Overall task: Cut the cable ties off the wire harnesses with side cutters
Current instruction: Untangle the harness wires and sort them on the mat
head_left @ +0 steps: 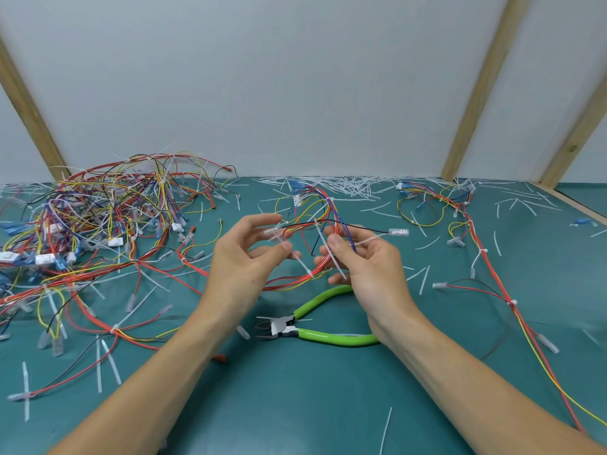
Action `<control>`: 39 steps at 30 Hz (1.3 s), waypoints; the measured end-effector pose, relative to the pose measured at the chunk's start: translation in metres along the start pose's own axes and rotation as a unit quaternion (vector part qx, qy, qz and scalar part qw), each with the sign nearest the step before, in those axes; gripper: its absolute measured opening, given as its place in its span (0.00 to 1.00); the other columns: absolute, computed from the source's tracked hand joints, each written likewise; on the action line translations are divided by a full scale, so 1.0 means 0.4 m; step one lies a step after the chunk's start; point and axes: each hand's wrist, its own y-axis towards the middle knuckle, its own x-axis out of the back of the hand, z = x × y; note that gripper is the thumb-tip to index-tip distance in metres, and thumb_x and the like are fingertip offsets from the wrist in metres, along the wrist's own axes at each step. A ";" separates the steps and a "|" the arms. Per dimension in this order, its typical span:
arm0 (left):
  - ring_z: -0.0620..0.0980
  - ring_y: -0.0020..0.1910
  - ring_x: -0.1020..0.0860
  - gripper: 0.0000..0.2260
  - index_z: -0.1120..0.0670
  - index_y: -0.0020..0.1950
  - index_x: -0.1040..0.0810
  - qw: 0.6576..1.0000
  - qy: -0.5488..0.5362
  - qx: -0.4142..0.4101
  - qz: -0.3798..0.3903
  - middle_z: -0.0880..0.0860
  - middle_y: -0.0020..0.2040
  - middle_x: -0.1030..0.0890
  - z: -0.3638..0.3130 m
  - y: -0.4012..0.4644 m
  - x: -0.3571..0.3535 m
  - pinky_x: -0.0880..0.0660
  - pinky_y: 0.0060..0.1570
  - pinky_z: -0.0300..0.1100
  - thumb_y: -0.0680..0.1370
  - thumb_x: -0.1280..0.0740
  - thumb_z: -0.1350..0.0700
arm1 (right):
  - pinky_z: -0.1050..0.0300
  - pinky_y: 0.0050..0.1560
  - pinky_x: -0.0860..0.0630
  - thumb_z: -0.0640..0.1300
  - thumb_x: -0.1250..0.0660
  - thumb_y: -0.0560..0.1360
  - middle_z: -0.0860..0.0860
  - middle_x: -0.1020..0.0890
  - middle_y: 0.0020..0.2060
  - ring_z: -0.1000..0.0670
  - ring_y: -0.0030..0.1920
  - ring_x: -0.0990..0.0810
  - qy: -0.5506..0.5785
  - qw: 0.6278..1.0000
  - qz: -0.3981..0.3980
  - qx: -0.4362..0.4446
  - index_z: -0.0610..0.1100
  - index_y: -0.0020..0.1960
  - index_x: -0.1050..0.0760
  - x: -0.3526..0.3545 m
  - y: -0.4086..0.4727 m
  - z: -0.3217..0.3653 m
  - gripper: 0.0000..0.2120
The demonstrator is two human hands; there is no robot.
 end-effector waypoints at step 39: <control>0.47 0.35 0.25 0.07 0.51 0.44 0.18 0.951 0.242 -0.189 0.016 0.45 0.35 0.25 0.003 -0.026 -0.009 0.35 0.37 0.29 0.73 0.24 0.61 | 0.60 0.41 0.22 0.48 0.29 0.80 0.61 0.16 0.37 0.59 0.40 0.19 -0.052 0.996 -0.042 0.056 0.49 0.50 0.18 0.015 0.020 -0.007 0.03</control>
